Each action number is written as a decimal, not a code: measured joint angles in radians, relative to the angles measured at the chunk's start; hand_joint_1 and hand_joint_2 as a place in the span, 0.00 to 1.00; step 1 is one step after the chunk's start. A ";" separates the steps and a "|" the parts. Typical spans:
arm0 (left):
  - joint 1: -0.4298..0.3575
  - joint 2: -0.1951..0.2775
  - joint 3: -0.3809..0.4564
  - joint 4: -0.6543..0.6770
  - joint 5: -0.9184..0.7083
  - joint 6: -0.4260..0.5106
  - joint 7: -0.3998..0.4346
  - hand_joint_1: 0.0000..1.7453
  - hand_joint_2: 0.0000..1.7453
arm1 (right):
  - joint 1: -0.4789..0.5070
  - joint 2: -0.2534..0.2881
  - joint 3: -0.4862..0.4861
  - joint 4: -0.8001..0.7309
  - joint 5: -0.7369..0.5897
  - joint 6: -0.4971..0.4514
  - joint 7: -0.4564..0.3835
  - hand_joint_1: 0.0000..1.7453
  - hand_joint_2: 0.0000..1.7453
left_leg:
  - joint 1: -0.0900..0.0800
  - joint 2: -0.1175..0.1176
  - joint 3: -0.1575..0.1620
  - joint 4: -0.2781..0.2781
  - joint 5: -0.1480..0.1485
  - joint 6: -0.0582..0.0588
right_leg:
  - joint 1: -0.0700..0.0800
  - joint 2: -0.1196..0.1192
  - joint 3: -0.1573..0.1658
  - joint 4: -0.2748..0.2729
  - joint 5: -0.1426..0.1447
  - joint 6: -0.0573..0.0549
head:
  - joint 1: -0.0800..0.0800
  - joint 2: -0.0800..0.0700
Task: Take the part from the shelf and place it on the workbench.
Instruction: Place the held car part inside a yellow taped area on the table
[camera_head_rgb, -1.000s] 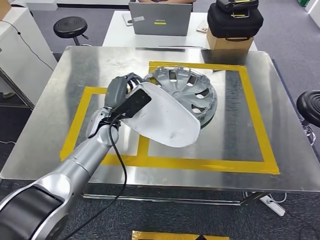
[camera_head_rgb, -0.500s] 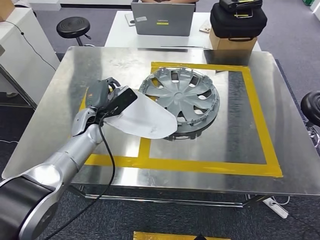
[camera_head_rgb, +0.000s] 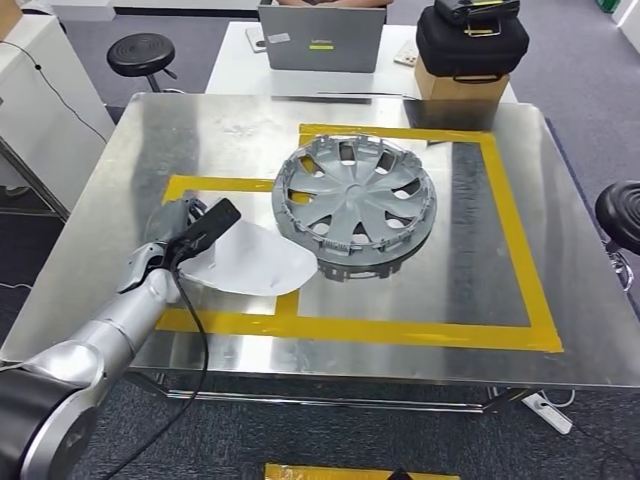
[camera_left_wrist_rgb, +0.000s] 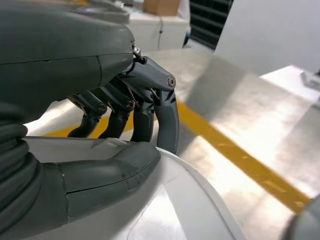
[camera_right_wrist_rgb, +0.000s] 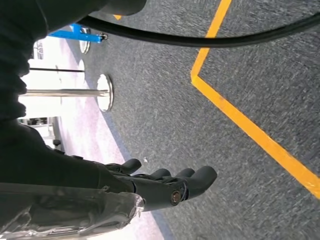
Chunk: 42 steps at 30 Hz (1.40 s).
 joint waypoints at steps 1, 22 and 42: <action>0.002 0.001 0.001 0.003 -0.005 -0.004 0.009 0.89 1.00 | 0.001 0.000 0.000 0.000 0.000 0.000 0.000 0.00 1.00 | 0.000 -0.001 -0.001 0.001 0.000 0.009 | -0.001 0.000 0.001 -0.003 0.001 0.005 | 0.001 0.000; 0.008 0.002 -0.055 0.039 -0.186 -0.086 0.144 0.00 1.00 | 0.002 0.000 -0.003 0.000 0.001 0.001 0.001 0.00 0.00 | -0.003 0.000 -0.086 0.199 -0.112 -0.013 | -0.002 -0.003 -0.005 -0.005 0.015 -0.027 | 0.005 0.000; -0.001 -0.021 -0.007 0.041 -0.161 0.019 0.013 0.00 1.00 | 0.006 0.000 -0.004 0.000 0.001 0.001 0.001 0.00 0.00 | -0.004 -0.001 0.020 0.001 -0.013 0.037 | 0.002 -0.004 -0.076 0.146 -0.036 0.014 | 0.018 0.000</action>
